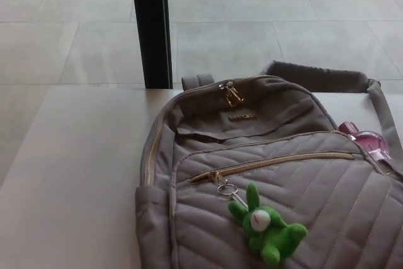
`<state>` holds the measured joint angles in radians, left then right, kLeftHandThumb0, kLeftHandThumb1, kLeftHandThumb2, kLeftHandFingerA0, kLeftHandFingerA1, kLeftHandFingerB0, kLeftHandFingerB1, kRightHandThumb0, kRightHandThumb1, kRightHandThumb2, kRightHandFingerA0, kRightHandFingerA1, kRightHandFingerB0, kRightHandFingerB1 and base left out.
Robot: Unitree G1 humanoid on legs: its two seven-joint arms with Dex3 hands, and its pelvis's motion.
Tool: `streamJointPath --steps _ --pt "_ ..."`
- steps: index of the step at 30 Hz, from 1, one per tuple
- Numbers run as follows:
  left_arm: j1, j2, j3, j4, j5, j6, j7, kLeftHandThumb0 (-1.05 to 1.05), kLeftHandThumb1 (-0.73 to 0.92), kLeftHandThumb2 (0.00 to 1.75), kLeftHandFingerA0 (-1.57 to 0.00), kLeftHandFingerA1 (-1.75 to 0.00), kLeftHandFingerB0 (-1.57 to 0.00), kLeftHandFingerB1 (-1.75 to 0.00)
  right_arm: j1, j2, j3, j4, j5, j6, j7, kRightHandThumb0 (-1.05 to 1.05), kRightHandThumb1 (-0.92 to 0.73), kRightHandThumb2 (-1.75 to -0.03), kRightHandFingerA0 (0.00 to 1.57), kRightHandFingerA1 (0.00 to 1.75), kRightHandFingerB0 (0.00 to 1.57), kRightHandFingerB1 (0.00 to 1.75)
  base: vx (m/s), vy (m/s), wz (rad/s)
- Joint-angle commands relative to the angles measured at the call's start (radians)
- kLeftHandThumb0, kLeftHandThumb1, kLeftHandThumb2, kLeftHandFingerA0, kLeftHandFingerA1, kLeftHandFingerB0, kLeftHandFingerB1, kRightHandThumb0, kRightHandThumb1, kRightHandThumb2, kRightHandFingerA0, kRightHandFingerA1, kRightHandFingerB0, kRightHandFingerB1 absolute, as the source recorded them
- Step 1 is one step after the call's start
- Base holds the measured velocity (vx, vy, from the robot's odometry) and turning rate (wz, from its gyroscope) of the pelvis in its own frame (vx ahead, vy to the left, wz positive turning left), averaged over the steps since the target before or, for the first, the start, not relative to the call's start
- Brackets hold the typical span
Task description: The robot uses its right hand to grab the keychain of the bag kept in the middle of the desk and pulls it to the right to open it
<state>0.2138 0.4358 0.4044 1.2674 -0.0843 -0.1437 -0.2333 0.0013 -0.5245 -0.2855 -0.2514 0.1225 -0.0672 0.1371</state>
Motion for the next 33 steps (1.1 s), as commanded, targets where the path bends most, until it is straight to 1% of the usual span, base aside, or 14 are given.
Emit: streamJointPath --steps 1,15,16,19,23,24,25,26,27,29,30,31,32,33 --pt "0.008 0.028 0.016 0.001 -0.029 -0.037 -0.012 -0.53 0.66 0.60 -0.52 -0.53 -0.50 -0.39 -0.047 -0.099 0.283 -0.391 -0.057 0.218 0.193 -0.72 -0.63 -0.60 0.40 0.47 0.29 0.30 0.00 0.000 0.00" --pt "-0.001 0.041 0.017 0.007 -0.033 -0.024 -0.028 -0.51 0.68 0.60 -0.51 -0.57 -0.48 -0.39 -0.101 -0.148 0.368 -0.409 -0.157 0.257 0.206 -0.74 -0.69 -0.61 0.46 0.56 0.33 0.36 0.00 0.000 0.00" --pt "0.001 0.041 0.019 0.004 -0.038 -0.027 -0.033 -0.52 0.68 0.61 -0.50 -0.55 -0.49 -0.40 -0.106 -0.152 0.372 -0.402 -0.168 0.246 0.213 -0.72 -0.54 -0.94 0.43 0.63 0.28 0.49 0.00 0.000 0.00" --pt "0.004 0.042 0.017 0.000 -0.038 -0.029 -0.036 -0.52 0.68 0.61 -0.50 -0.55 -0.49 -0.40 -0.103 -0.149 0.370 -0.401 -0.175 0.235 0.219 -0.72 -0.54 -0.94 0.43 0.63 0.28 0.49 0.00 0.000 0.00" --pt "-0.002 0.040 0.013 0.004 -0.033 -0.018 -0.007 -0.53 0.68 0.61 -0.57 -0.58 -0.50 -0.38 -0.104 -0.163 0.407 -0.423 -0.248 0.217 0.238 -0.74 -0.70 -0.61 0.47 0.58 0.38 0.37 0.00 0.000 0.00" --pt "-0.004 0.041 0.012 0.005 -0.033 -0.017 -0.009 -0.53 0.69 0.61 -0.55 -0.58 -0.49 -0.38 -0.104 -0.164 0.412 -0.425 -0.259 0.213 0.238 -0.83 -0.61 -0.98 0.48 0.66 0.32 0.48 0.00 0.000 0.00" --pt "-0.005 0.042 0.010 0.006 -0.031 -0.018 -0.014 -0.56 0.55 0.91 -0.52 -0.65 -0.41 -0.53 -0.104 -0.169 0.425 -0.423 -0.297 0.186 0.236 -0.75 -0.58 -0.99 0.50 0.68 0.30 0.49 0.00 0.000 0.00" --pt "-0.007 0.041 0.012 0.007 -0.033 -0.018 -0.012 -0.57 0.55 0.91 -0.52 -0.65 -0.41 -0.53 -0.105 -0.173 0.437 -0.421 -0.329 0.165 0.233 -0.76 -0.58 -1.00 0.52 0.69 0.30 0.50 0.00 0.000 0.00" --pt "-0.005 0.040 0.015 0.002 -0.037 -0.021 -0.014 -0.54 0.67 0.60 -0.57 -0.60 -0.49 -0.39 -0.110 -0.180 0.449 -0.429 -0.352 0.168 0.242 -0.76 -0.58 -1.00 0.50 0.69 0.30 0.50 0.00 0.000 0.00" --pt "-0.005 0.043 0.011 0.001 -0.033 -0.023 -0.014 -0.54 0.68 0.60 -0.58 -0.60 -0.49 -0.39 -0.111 -0.181 0.455 -0.431 -0.366 0.164 0.246 -0.77 -0.58 -1.00 0.51 0.69 0.29 0.49 0.00 0.000 0.00" --pt "-0.004 0.043 0.011 0.001 -0.033 -0.026 -0.017 -0.57 0.55 0.93 -0.53 -0.66 -0.41 -0.54 -0.116 -0.178 0.466 -0.430 -0.384 0.150 0.245 -0.84 -0.63 -1.02 0.49 0.67 0.32 0.48 0.00 0.000 0.00" --pt "-0.004 0.044 0.010 0.002 -0.032 -0.028 -0.016 -0.55 0.69 0.61 -0.59 -0.60 -0.49 -0.39 -0.119 -0.174 0.471 -0.431 -0.391 0.144 0.244 -0.79 -0.74 -0.63 0.51 0.63 0.39 0.38 0.00 0.000 0.00" --pt "-0.002 0.046 0.005 0.001 -0.026 -0.036 -0.014 -0.57 0.70 0.61 -0.59 -0.60 -0.48 -0.39 -0.121 -0.170 0.476 -0.436 -0.395 0.147 0.247 -0.80 -0.75 -0.62 0.51 0.63 0.40 0.39 0.00 0.000 0.00" --pt "0.000 0.047 0.002 0.001 -0.022 -0.043 -0.016 -0.61 0.55 0.93 -0.53 -0.65 -0.41 -0.53 -0.123 -0.167 0.482 -0.442 -0.404 0.155 0.251 -0.82 -0.75 -0.63 0.51 0.64 0.40 0.39 0.00 0.000 0.00"
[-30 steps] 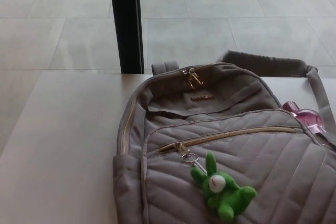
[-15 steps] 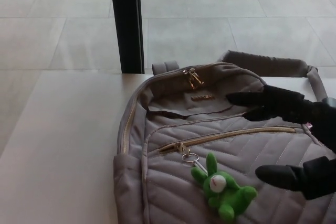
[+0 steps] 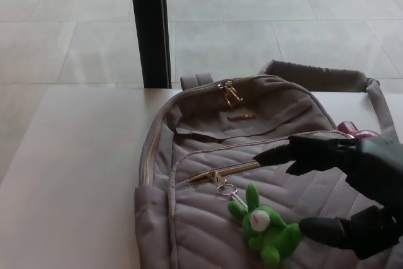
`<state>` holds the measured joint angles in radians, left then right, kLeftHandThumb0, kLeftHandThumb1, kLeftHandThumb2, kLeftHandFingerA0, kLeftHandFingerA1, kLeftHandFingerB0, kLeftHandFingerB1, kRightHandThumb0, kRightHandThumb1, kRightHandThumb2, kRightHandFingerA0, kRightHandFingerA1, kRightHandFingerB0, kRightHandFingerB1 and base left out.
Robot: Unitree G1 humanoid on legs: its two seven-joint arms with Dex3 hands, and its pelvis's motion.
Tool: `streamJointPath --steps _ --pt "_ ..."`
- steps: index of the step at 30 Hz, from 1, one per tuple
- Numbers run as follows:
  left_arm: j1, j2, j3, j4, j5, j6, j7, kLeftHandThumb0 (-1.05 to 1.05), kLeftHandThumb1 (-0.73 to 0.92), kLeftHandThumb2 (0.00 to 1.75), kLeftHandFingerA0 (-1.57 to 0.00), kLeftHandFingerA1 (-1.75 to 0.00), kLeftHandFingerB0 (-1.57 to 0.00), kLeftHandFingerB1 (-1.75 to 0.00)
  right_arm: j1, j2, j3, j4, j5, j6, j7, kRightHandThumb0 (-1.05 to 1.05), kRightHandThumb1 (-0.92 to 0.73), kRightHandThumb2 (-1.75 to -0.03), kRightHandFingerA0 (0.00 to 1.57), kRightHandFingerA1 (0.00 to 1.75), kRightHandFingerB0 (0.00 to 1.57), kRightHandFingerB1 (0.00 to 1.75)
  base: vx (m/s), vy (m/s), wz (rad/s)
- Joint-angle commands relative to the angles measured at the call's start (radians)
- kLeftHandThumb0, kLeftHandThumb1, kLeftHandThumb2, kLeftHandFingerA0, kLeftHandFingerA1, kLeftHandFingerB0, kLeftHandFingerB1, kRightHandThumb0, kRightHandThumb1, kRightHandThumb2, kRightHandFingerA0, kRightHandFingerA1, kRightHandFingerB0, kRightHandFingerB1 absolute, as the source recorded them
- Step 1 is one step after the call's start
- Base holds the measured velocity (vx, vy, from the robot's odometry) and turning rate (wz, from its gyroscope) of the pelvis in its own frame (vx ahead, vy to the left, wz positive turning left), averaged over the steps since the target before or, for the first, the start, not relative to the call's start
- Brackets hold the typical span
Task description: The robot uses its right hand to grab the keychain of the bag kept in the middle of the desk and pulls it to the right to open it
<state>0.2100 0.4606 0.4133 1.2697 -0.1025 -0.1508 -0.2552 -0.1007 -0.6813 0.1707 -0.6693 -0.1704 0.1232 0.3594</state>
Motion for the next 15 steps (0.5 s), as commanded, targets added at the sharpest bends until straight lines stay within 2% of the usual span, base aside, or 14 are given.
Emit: streamJointPath --steps 1,2,6,8,10,11,14,15 --pt "0.003 0.022 -0.005 0.001 -0.007 -0.034 0.007 -0.61 0.55 0.93 -0.53 -0.65 -0.41 -0.53 -0.023 -0.007 0.029 -0.028 -0.117 -0.031 0.031 -0.82 -0.75 -0.63 0.51 0.64 0.40 0.39 0.00 0.000 0.00" --pt "0.005 0.025 -0.009 0.001 -0.005 -0.041 -0.002 -0.59 0.69 0.61 -0.56 -0.57 -0.49 -0.39 -0.025 -0.003 0.035 -0.033 -0.130 -0.032 0.032 -0.84 -0.78 -0.63 0.52 0.65 0.41 0.39 0.00 0.000 0.00" --pt "0.005 0.025 -0.001 0.010 -0.016 -0.049 -0.027 -0.61 0.70 0.61 -0.54 -0.54 -0.46 -0.39 -0.027 0.000 0.056 -0.042 -0.165 -0.053 0.043 -0.86 -0.79 -0.63 0.51 0.71 0.37 0.42 0.00 0.000 0.00" --pt "0.005 0.022 -0.006 0.007 -0.010 -0.044 -0.011 -0.61 0.71 0.62 -0.58 -0.57 -0.48 -0.39 -0.018 -0.015 0.050 -0.045 -0.179 -0.055 0.061 -0.87 -0.82 -0.64 0.49 0.72 0.31 0.43 0.00 0.000 0.00" --pt "0.004 0.021 -0.006 0.006 -0.012 -0.037 -0.009 -0.60 0.71 0.62 -0.57 -0.57 -0.46 -0.39 -0.007 -0.024 0.041 -0.032 -0.201 -0.067 0.062 -0.89 -0.84 -0.65 0.51 0.71 0.31 0.42 0.00 0.000 0.00" --pt "0.003 0.020 -0.001 0.007 -0.017 -0.034 -0.012 -0.62 0.58 0.94 -0.50 -0.63 -0.37 -0.53 -0.005 -0.029 0.038 -0.028 -0.209 -0.071 0.065 -0.91 -0.87 -0.68 0.51 0.73 0.30 0.42 0.00 0.000 0.00" --pt "0.001 0.024 -0.003 0.005 -0.014 -0.038 -0.021 -0.62 0.59 0.96 -0.49 -0.63 -0.35 -0.53 0.013 -0.041 0.006 0.009 -0.217 -0.104 0.054 -0.92 -0.86 -0.67 0.53 0.74 0.29 0.41 0.00 0.000 0.00" --pt "0.000 0.024 -0.006 0.004 -0.010 -0.036 -0.011 -0.60 0.74 0.63 -0.55 -0.53 -0.42 -0.39 0.015 -0.040 0.004 0.011 -0.224 -0.104 0.056 -0.87 -0.66 -1.09 0.54 0.77 0.25 0.51 0.00 0.000 0.00"
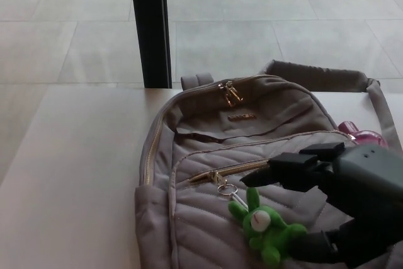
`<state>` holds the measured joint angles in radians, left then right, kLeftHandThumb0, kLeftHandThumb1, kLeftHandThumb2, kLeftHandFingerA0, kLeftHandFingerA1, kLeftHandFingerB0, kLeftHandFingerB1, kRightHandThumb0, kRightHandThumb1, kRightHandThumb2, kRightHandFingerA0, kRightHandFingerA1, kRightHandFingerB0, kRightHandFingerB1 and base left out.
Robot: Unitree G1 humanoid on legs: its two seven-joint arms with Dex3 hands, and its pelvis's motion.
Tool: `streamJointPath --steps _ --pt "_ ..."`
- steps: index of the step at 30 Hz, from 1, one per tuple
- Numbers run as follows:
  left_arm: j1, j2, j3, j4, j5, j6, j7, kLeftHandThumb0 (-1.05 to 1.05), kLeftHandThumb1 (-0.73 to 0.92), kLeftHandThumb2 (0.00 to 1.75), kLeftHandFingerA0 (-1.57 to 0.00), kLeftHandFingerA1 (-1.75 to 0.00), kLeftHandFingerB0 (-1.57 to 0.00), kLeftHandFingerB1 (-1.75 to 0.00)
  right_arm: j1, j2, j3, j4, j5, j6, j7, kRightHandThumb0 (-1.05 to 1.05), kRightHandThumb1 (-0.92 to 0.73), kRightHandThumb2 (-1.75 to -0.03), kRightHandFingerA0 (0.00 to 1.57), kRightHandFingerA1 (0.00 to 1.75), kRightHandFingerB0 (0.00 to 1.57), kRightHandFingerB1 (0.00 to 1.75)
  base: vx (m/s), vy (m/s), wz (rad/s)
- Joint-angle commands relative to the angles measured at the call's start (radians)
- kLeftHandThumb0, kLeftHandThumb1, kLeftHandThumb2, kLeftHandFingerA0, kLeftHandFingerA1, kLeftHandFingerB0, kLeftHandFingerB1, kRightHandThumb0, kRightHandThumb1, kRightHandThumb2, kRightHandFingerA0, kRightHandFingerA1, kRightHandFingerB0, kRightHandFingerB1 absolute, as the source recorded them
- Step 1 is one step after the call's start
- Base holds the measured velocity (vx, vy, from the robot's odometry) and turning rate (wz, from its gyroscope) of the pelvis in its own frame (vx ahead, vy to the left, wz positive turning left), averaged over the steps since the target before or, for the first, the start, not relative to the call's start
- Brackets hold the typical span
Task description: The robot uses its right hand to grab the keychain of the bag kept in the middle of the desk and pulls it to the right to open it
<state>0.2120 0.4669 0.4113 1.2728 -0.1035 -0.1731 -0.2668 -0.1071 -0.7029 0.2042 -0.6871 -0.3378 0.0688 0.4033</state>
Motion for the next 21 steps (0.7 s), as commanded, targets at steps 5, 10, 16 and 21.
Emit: streamJointPath --steps 5,10,16,21 --pt "-0.016 0.017 -0.004 0.006 -0.010 0.001 0.008 -0.59 0.76 0.63 -0.57 -0.54 -0.43 -0.38 0.021 -0.014 -0.021 0.033 -0.089 -0.048 0.034 -0.98 -0.89 -0.67 0.55 0.85 0.32 0.41 0.00 0.000 0.00" --pt "-0.030 0.019 -0.010 0.011 -0.007 0.008 0.020 -0.59 0.77 0.63 -0.58 -0.53 -0.45 -0.38 0.020 -0.023 -0.001 0.023 -0.089 -0.039 0.093 -1.05 -0.66 -1.13 0.48 0.71 0.23 0.47 0.00 0.000 0.00" --pt "-0.030 0.019 -0.012 0.013 -0.007 -0.003 0.015 -0.58 0.80 0.65 -0.56 -0.55 -0.45 -0.39 0.019 0.007 0.057 0.000 -0.138 -0.039 0.112 -1.05 -0.80 -0.64 0.51 0.87 0.28 0.44 0.00 0.000 0.00" --pt "-0.030 0.013 -0.007 0.016 -0.010 -0.016 0.017 -0.59 0.80 0.64 -0.60 -0.57 -0.49 -0.39 0.013 0.017 0.067 -0.008 -0.159 -0.038 0.123 -1.05 -0.62 -1.08 0.50 0.81 0.16 0.51 0.00 0.000 0.00"
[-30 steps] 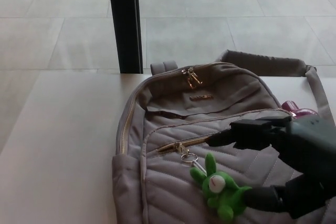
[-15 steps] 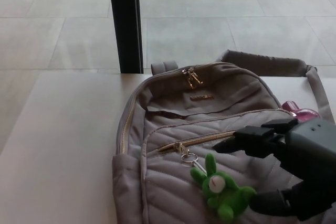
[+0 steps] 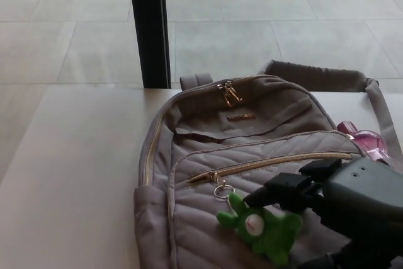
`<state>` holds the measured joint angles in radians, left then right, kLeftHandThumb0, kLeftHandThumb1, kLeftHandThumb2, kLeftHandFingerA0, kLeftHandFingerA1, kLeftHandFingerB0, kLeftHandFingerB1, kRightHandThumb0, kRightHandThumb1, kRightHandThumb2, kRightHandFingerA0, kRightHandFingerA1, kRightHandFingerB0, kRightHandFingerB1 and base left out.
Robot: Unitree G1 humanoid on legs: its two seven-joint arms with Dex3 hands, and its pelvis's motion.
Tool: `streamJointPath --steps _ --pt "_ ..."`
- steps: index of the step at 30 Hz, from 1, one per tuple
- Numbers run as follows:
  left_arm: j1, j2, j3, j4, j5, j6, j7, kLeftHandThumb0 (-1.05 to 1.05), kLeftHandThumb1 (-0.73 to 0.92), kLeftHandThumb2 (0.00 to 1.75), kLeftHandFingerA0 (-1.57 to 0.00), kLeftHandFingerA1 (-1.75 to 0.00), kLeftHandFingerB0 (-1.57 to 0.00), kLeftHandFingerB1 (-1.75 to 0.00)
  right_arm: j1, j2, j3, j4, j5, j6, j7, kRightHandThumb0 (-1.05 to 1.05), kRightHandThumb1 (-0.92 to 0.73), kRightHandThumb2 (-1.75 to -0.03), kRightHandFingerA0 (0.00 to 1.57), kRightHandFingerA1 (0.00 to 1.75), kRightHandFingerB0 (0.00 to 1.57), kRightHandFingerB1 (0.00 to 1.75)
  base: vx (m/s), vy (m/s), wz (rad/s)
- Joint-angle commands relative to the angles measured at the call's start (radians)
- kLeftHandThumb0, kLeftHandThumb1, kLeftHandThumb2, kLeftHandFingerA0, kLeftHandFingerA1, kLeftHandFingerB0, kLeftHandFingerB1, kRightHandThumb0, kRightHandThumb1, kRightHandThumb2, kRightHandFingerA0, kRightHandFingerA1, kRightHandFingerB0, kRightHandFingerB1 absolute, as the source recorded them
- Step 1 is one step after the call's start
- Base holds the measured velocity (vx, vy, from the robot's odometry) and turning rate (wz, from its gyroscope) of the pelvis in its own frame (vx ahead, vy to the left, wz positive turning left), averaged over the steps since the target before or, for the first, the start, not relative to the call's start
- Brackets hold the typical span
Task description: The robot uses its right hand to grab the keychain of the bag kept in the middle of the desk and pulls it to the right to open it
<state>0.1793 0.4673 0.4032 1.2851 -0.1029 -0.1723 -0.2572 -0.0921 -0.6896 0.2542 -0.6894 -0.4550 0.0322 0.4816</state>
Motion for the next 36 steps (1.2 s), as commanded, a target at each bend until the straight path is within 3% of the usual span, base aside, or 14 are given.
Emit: streamJointPath --steps 1,3,5,6,10,12,13,16,22,23,28,29,30,36 --pt "0.002 0.013 0.002 0.004 -0.011 -0.018 0.008 -0.59 0.80 0.64 -0.60 -0.57 -0.49 -0.39 -0.002 0.006 0.016 -0.006 -0.046 -0.002 0.047 -1.05 -0.62 -1.08 0.50 0.81 0.16 0.51 0.00 0.000 0.00" --pt "-0.001 0.013 0.008 0.003 -0.019 -0.005 0.007 -0.60 0.80 0.64 -0.60 -0.61 -0.50 -0.40 0.000 0.002 0.014 -0.009 -0.055 0.011 0.064 -1.04 -0.77 -0.63 0.48 0.86 0.10 0.42 0.00 0.000 0.00" --pt "-0.003 0.014 -0.001 0.001 -0.008 -0.009 0.011 -0.60 0.82 0.64 -0.58 -0.59 -0.49 -0.39 0.003 -0.003 0.007 -0.010 -0.061 0.028 0.079 -1.03 -0.75 -0.63 0.45 0.82 0.11 0.42 0.00 0.000 0.00" --pt "-0.002 0.013 -0.002 -0.002 -0.008 -0.012 0.010 -0.60 0.83 0.64 -0.57 -0.59 -0.49 -0.39 0.006 -0.007 0.002 -0.001 -0.069 0.018 0.074 -1.05 -0.61 -1.04 0.50 0.83 0.09 0.45 0.00 0.000 0.00" --pt "0.001 0.013 -0.005 -0.011 -0.008 -0.018 0.010 -0.61 0.85 0.65 -0.55 -0.57 -0.46 -0.40 0.029 0.004 -0.016 0.019 -0.072 0.016 0.060 -0.95 -0.71 -0.63 0.53 1.22 0.13 0.41 0.00 0.000 0.00" --pt "0.002 0.013 -0.006 -0.011 -0.007 -0.019 0.010 -0.61 0.86 0.66 -0.56 -0.55 -0.46 -0.40 0.038 0.013 -0.020 0.025 -0.074 0.007 0.049 -0.93 -0.55 -0.95 0.60 1.06 0.11 0.48 0.00 0.000 0.00" --pt "0.001 0.012 -0.004 -0.013 -0.010 -0.015 0.012 -0.60 0.67 1.03 -0.51 -0.65 -0.41 -0.55 0.041 0.018 -0.018 0.025 -0.085 0.005 0.047 -0.93 -0.72 -0.63 0.57 1.13 0.15 0.40 0.00 0.000 0.00" --pt "0.004 0.013 -0.012 -0.015 -0.001 -0.023 0.019 -0.61 0.86 0.66 -0.56 -0.55 -0.46 -0.40 0.048 0.031 -0.012 0.024 -0.105 0.006 0.044 -0.93 -0.59 -0.97 0.64 0.85 0.12 0.48 0.00 0.000 0.00" --pt "-0.003 0.011 -0.010 -0.007 -0.005 -0.023 0.016 -0.64 0.87 0.66 -0.56 -0.55 -0.48 -0.40 0.088 0.082 -0.004 0.056 -0.101 -0.047 -0.014 -0.77 -0.70 -0.61 0.85 0.77 0.29 0.43 0.00 0.000 0.00" --pt "-0.002 0.010 -0.012 -0.007 -0.003 -0.027 0.016 -0.64 0.69 1.06 -0.51 -0.64 -0.40 -0.55 0.092 0.090 0.004 0.060 -0.110 -0.053 -0.022 -0.71 -0.68 -0.61 0.91 0.82 0.38 0.44 0.00 0.000 0.00" --pt "0.002 0.010 -0.021 -0.010 0.000 -0.035 0.017 -0.65 0.88 0.66 -0.56 -0.54 -0.47 -0.40 0.103 0.120 0.031 0.071 -0.147 -0.071 -0.050 -0.65 -0.66 -0.60 0.95 0.89 0.44 0.51 0.00 0.000 0.00" --pt "0.003 0.010 -0.022 -0.010 -0.001 -0.037 0.014 -0.64 0.70 1.06 -0.50 -0.64 -0.40 -0.55 0.105 0.126 0.031 0.084 -0.146 -0.090 -0.071 -0.63 -0.65 -0.60 0.96 0.91 0.45 0.53 0.00 0.000 0.00" --pt "0.000 0.009 -0.021 -0.008 -0.002 -0.032 0.021 -0.66 0.89 0.66 -0.58 -0.56 -0.50 -0.41 0.104 0.127 0.032 0.091 -0.158 -0.084 -0.070 -0.61 -0.67 -0.60 0.98 0.94 0.49 0.55 0.00 0.000 0.00" --pt "0.003 0.009 -0.022 0.005 -0.003 -0.037 0.030 -0.69 0.89 0.67 -0.61 -0.56 -0.50 -0.40 0.123 0.121 0.019 0.126 -0.184 -0.109 -0.106 -0.49 -0.67 -0.60 1.02 1.14 0.60 0.54 0.00 0.000 0.00"
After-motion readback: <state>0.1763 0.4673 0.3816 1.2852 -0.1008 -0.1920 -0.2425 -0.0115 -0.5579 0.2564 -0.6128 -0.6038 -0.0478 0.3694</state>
